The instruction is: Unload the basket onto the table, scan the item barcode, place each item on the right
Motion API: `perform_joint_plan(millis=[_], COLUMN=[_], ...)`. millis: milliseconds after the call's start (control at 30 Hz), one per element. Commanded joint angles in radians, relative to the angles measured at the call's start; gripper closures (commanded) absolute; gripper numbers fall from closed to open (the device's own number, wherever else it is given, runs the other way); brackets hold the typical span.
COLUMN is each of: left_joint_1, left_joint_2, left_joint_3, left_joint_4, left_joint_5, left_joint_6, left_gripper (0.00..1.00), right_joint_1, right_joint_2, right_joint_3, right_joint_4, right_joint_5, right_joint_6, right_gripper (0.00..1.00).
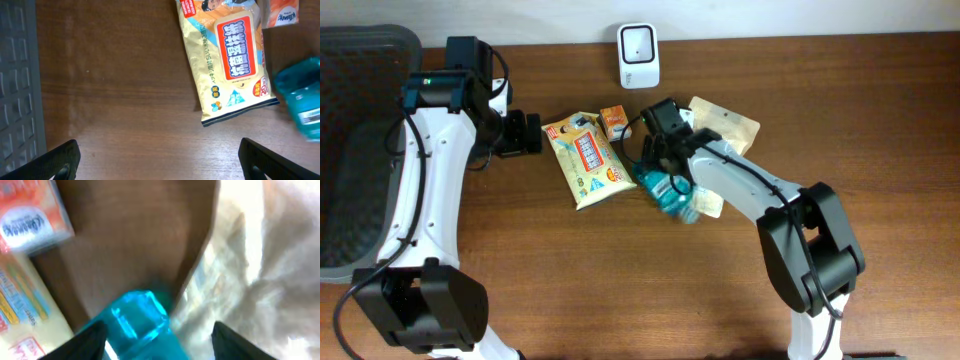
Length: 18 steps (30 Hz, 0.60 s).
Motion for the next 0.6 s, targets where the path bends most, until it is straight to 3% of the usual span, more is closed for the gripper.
perform_joint_plan(millis=[0,100,167,267,400,567], left_joint_1=[0.000,0.000,0.000,0.000,0.000,0.000], left_joint_2=[-0.017,-0.017,-0.017,-0.017,-0.017,-0.017], left_joint_3=[-0.003,-0.003,-0.003,-0.003,-0.003,-0.003], left_joint_4=[0.002,0.002,0.002,0.002,0.002,0.002], left_joint_5=[-0.004,-0.004,-0.004,-0.004,-0.004,-0.004], left_joint_6=[0.002,0.002,0.002,0.002,0.002,0.002], left_gripper=[0.01,0.01,0.01,0.01,0.01,0.01], right_joint_1=[-0.002,-0.002,-0.002,-0.002,0.005,0.000], right_joint_2=[-0.016,-0.016,-0.016,-0.016,0.005,0.043], right_joint_3=[0.105,0.192,0.241,0.266,0.262,0.222], right_joint_4=[-0.170,-0.315,-0.360,-0.377,-0.418,-0.333], right_joint_5=[-0.021,-0.060,-0.128,-0.257,-0.266,-0.215], right_joint_6=[-0.094,-0.118,-0.216,-0.438,-0.718,-0.723], right_gripper=[0.33,0.30,0.29,0.26,0.20,0.18])
